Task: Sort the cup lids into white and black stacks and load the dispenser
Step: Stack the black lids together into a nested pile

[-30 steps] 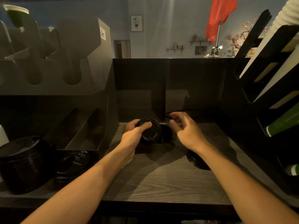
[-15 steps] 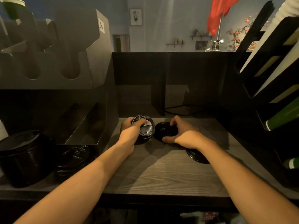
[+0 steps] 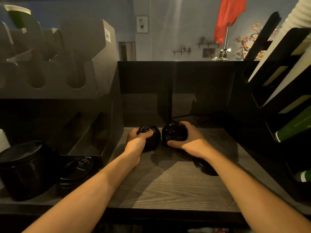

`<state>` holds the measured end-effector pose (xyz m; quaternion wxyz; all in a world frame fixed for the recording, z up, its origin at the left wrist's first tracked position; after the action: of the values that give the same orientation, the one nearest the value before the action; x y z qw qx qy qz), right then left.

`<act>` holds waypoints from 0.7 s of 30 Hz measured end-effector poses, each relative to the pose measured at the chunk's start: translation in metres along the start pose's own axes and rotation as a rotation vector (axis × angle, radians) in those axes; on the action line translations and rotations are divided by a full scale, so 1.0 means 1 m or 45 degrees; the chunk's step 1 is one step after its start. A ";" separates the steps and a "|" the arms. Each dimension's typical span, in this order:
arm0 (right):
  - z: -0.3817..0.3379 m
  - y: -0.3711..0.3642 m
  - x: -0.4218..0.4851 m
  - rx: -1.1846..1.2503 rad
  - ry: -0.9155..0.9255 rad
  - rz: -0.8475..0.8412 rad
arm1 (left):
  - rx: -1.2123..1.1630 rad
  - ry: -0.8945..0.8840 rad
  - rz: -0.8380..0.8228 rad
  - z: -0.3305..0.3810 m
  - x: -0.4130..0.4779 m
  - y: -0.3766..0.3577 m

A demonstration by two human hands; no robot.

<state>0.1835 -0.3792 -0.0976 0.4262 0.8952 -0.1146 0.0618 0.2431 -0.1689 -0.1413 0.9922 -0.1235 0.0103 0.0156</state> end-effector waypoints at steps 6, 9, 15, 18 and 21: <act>-0.009 -0.007 -0.004 0.229 0.096 0.001 | -0.154 0.049 -0.186 -0.003 -0.010 -0.019; -0.011 -0.008 -0.003 0.287 0.108 0.033 | -0.185 0.059 -0.297 -0.004 -0.016 -0.028; -0.017 -0.016 -0.008 0.448 0.146 -0.108 | -0.183 0.074 -0.393 -0.004 -0.021 -0.034; -0.012 -0.013 -0.008 0.629 0.065 -0.104 | -0.240 0.080 -0.393 -0.002 -0.022 -0.032; -0.004 -0.003 -0.002 0.791 -0.021 0.046 | -0.289 0.069 -0.385 0.002 -0.021 -0.034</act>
<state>0.1825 -0.3742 -0.0974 0.1301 0.9809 -0.1096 0.0941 0.2228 -0.2018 -0.1310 0.9623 -0.2353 0.0166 -0.1358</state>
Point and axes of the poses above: each hand's wrist, its own x-axis towards the middle knuckle, its own y-axis out of the back of the hand, z = x × y, the point moved 9 cm from there along x, towards the middle knuckle, and after that the axes turned 7 degrees about -x, right-handed, at the moved point
